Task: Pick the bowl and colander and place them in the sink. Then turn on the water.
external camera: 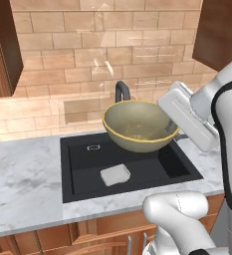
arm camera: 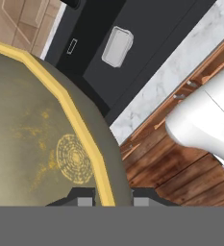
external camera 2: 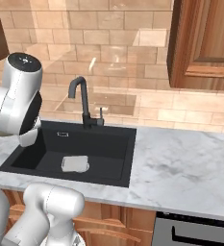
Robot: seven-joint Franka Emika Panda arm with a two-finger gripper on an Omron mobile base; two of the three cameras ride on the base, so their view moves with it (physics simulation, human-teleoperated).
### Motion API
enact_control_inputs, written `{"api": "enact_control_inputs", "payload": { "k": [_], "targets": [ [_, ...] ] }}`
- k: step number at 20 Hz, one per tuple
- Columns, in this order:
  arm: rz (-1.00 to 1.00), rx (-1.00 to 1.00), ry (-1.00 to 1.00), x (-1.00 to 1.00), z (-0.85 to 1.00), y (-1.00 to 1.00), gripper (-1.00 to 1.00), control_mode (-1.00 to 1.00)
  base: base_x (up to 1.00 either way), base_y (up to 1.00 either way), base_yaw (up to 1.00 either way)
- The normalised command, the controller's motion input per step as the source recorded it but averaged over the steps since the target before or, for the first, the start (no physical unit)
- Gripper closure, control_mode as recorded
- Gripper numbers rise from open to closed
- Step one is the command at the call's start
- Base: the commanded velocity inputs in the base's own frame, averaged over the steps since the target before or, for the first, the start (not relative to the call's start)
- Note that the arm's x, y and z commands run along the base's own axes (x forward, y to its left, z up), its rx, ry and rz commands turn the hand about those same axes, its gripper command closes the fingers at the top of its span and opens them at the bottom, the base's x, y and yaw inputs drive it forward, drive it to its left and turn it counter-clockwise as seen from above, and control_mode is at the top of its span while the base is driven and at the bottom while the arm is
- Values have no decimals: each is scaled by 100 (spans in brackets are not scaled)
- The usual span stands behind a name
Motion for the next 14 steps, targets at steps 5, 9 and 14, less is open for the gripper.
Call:
{"api": "enact_control_inputs", "payload": {
  "k": [5,9,14],
  "targets": [
    [0,1,0,8,-11,0,100,-100,15,0,0],
    [0,0,0,23,-21,0,100,-100,0,0,0],
    [0,0,0,21,-23,0,100,-100,0,0,0]
  ]
}}
